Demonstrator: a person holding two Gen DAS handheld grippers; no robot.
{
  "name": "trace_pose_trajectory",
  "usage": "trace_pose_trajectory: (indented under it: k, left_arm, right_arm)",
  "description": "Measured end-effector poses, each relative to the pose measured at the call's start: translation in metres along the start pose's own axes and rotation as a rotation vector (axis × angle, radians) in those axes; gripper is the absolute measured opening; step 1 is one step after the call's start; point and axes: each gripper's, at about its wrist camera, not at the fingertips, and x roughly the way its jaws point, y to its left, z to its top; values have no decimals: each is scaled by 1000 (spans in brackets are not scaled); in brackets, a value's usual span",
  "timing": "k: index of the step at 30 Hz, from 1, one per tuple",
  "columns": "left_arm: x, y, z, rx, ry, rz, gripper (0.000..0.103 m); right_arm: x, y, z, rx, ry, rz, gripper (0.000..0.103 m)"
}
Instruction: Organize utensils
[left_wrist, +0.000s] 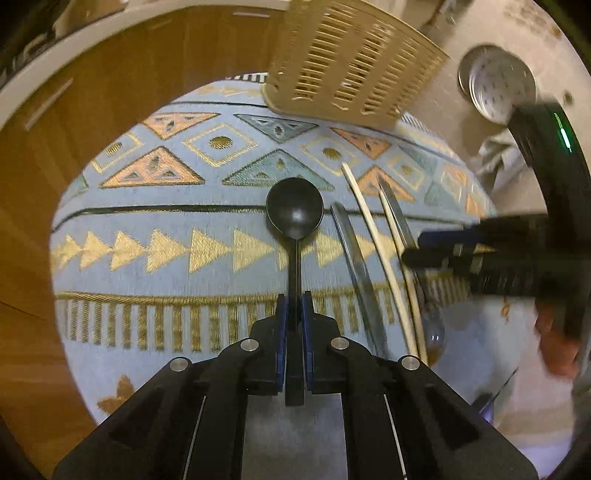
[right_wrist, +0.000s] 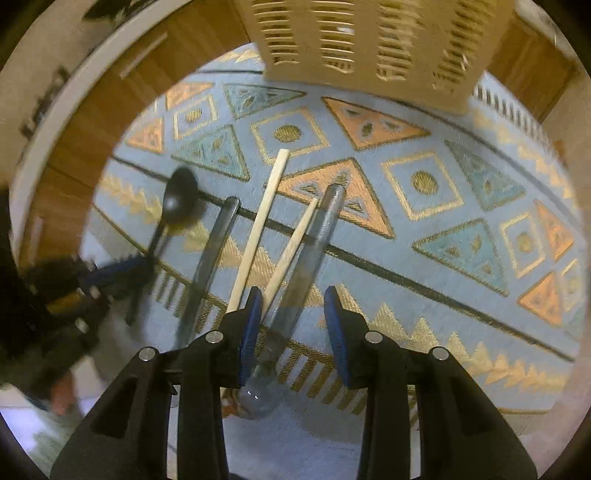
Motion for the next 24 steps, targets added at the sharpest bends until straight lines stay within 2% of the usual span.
trace_pose_trajectory:
  k: [2, 3, 4, 8, 12, 15, 18, 22, 24]
  left_arm:
    - [0, 0, 3, -1, 6, -4, 6]
    - [0, 0, 5, 6, 8, -3, 6]
    - [1, 1, 7, 10, 9, 0, 6]
    - [4, 0, 12, 25, 31, -2, 6]
    - [6, -3, 14, 44, 42, 17, 7]
    - [8, -2, 18, 39, 39, 20, 7]
    - [9, 1, 22, 28, 41, 20, 7]
    - [12, 0, 26, 32, 46, 27, 7]
    - [14, -3, 30, 48, 59, 31, 10]
  right_arm:
    - [1, 11, -3, -41, -7, -67, 29]
    - [1, 13, -5, -49, -9, -74, 23]
    - [1, 13, -5, -47, -4, -68, 18]
    - [-1, 7, -5, -33, 3, -40, 15]
    - [-10, -19, -3, 17, -6, -2, 5]
    - [-9, -34, -3, 32, 5, -21, 5]
    - [-10, -49, -5, 72, 7, 47, 5]
    - [-13, -52, -7, 53, -5, 31, 6]
    - [-14, -55, -6, 54, 4, 48, 15]
